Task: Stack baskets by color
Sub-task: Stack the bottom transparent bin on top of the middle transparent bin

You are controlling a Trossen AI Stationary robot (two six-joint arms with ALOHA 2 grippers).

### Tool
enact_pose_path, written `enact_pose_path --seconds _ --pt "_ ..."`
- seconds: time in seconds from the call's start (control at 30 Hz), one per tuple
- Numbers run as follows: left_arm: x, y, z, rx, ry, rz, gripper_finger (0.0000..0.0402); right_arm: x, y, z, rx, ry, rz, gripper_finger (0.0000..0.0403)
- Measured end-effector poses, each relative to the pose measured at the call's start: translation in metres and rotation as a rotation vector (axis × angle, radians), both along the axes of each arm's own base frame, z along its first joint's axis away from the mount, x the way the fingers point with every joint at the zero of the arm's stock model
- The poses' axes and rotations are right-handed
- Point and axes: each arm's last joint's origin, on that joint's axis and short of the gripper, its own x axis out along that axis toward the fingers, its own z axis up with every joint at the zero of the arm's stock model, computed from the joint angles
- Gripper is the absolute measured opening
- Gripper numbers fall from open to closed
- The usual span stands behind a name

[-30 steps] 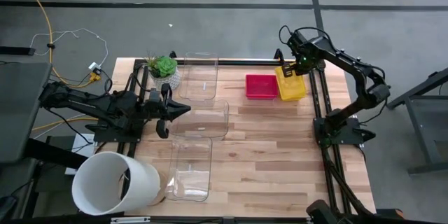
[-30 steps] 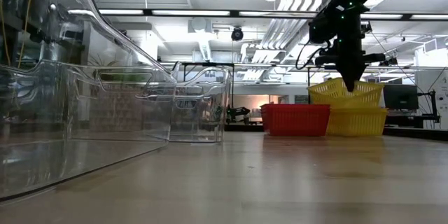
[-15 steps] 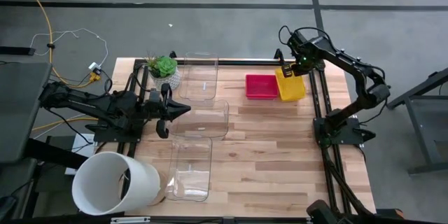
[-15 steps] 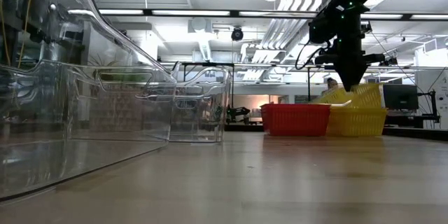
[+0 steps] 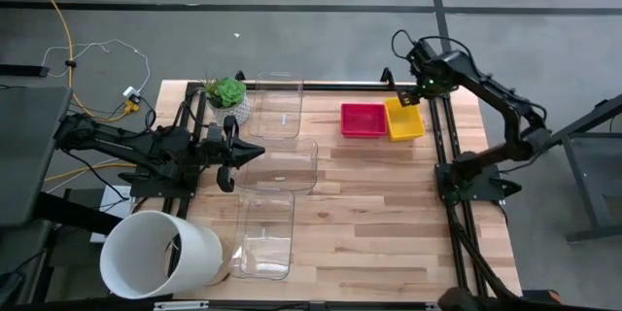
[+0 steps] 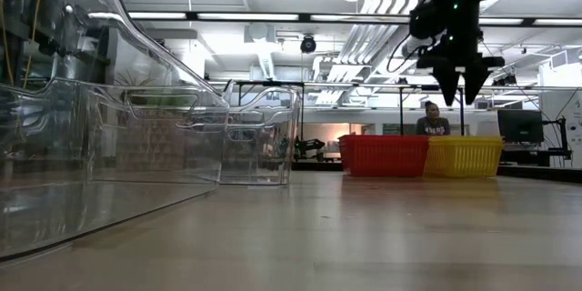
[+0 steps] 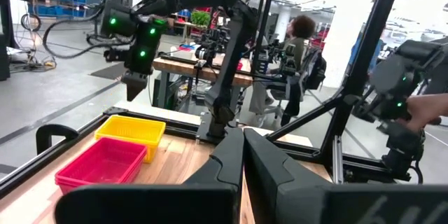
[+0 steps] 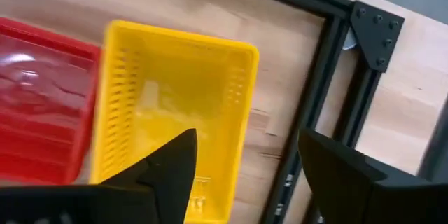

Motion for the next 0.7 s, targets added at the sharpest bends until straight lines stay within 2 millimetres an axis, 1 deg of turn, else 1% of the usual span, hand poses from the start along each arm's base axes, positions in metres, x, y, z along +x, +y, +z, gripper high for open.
enact_pose_path --seconds 0.1,0.17,0.27,0.37,0.47,0.53,0.63,0.7 --pt "0.0 0.0 0.0 0.0 0.0 0.0 0.0 -0.002 0.008 0.012 -0.036 -0.086 0.006 0.0236" --pt "0.0 0.0 0.0 0.0 0.0 0.0 0.0 0.001 0.014 0.018 -0.079 -0.195 0.036 0.0236" --pt "0.0 0.0 0.0 -0.008 -0.002 -0.001 0.0 0.007 0.028 0.018 -0.136 -0.393 0.136 0.0236" --pt "0.0 0.0 0.0 -0.016 -0.003 0.0 0.0 0.013 0.05 0.007 -0.17 -0.627 0.248 0.0236" --pt "0.0 0.0 0.0 -0.016 -0.003 0.008 0.0 0.019 0.076 -0.008 -0.171 -0.875 0.331 0.0236" --pt "0.0 0.001 0.0 -0.017 -0.004 0.025 0.0 0.022 0.094 -0.013 -0.172 -1.035 0.374 0.0236" --pt "0.0 0.001 0.0 -0.016 -0.004 0.03 0.0 0.026 0.119 -0.013 -0.199 -1.237 0.454 0.0236" --pt "0.0 0.001 0.0 -0.015 -0.004 0.03 0.0001 0.028 0.133 -0.009 -0.239 -1.321 0.491 0.0236"
